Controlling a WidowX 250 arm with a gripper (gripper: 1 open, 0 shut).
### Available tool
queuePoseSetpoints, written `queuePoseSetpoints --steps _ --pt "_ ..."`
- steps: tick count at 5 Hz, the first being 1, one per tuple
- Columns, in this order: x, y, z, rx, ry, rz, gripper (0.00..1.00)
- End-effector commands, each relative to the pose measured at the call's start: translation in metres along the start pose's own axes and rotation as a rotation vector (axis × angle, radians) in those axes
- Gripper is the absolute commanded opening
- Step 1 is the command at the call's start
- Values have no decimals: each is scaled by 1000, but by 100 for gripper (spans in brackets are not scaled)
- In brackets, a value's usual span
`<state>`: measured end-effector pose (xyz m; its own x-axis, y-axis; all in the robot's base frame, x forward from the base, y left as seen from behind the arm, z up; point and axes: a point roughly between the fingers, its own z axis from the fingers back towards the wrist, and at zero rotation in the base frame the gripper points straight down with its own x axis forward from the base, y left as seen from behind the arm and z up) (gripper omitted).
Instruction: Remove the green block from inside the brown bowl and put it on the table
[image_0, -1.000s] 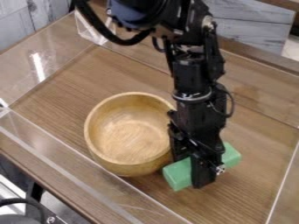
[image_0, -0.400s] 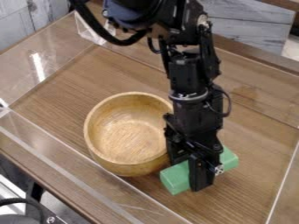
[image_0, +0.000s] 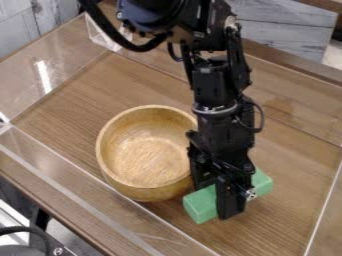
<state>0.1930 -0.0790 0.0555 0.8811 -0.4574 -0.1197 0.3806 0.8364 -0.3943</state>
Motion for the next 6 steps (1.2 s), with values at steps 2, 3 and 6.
queuePoseSetpoints --steps 2,3,6 --pt "7 -2 15 -2 -59 -5 0" --pt "7 -3 16 -10 -60 -3 0" --pt "9 -4 18 -34 -63 1 0"
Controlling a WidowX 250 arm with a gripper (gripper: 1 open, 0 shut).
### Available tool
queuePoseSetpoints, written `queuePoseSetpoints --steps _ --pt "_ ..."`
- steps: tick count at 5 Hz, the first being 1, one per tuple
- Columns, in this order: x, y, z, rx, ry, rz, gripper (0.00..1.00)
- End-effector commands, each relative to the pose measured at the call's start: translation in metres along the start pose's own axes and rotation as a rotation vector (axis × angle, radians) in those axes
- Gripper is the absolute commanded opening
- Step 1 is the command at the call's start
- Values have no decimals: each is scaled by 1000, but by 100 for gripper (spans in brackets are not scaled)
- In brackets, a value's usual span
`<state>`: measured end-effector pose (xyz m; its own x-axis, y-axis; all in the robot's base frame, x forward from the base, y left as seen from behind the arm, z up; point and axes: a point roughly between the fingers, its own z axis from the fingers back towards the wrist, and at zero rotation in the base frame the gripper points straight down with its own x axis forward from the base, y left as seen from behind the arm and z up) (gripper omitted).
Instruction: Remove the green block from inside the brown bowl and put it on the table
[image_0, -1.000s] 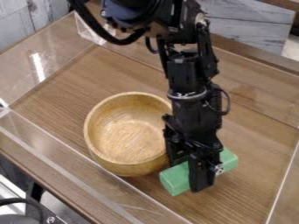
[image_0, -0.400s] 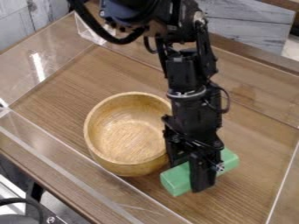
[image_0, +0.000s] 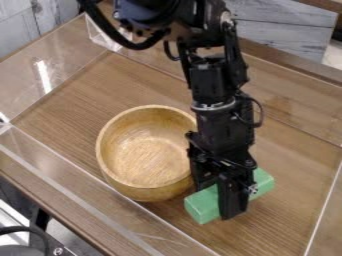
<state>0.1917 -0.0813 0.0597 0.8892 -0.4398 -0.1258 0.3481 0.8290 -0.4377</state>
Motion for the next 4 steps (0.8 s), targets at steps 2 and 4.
queuePoseSetpoints --steps 2,4 --pt "11 -2 15 0 -60 -17 0" --pt "13 0 12 -9 -61 -11 0"
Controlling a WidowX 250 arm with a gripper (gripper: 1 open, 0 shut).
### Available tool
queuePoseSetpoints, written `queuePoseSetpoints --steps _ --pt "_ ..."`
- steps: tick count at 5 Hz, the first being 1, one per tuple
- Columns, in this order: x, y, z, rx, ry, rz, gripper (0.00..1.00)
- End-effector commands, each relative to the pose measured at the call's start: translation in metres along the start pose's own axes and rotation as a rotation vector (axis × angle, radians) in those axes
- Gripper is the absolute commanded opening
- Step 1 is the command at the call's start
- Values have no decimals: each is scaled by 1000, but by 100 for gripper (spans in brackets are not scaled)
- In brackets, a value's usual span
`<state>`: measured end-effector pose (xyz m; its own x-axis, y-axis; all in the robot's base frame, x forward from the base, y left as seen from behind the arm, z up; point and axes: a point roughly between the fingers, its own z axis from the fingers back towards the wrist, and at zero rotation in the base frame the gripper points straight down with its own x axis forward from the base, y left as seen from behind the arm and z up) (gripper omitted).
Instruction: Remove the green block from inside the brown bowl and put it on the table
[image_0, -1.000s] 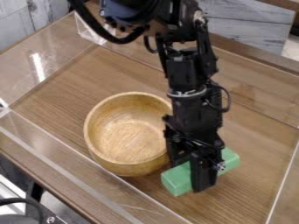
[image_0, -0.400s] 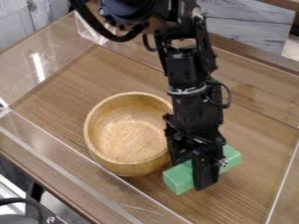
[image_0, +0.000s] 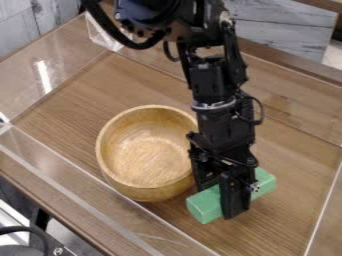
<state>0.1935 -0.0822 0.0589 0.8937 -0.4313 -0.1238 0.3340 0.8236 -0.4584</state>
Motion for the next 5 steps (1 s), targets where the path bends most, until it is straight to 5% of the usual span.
queuePoseSetpoints --steps 1,5 --pt "12 1 12 12 -56 -17 0" --pt "15 8 8 0 -61 -3 0"
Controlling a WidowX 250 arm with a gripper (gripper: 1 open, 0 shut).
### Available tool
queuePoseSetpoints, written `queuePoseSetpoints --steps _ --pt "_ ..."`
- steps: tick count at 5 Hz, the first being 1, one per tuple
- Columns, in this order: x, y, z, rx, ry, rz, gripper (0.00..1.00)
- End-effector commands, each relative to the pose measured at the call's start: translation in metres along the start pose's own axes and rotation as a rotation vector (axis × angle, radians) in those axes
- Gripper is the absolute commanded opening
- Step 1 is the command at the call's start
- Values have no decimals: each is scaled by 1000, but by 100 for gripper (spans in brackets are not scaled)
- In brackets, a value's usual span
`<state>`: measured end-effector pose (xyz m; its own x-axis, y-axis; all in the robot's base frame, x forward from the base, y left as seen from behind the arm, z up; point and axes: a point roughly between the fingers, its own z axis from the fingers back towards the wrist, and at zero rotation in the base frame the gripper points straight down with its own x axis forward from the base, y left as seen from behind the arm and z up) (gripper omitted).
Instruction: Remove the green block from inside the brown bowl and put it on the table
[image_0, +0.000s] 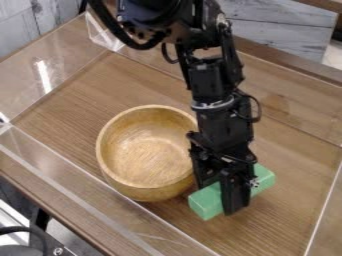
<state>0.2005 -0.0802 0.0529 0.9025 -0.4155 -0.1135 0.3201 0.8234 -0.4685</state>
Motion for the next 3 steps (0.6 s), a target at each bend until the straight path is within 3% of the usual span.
queuePoseSetpoints --steps 1,3 --pt "9 3 9 9 -43 -11 0" --pt "9 4 8 -3 -40 -4 0"
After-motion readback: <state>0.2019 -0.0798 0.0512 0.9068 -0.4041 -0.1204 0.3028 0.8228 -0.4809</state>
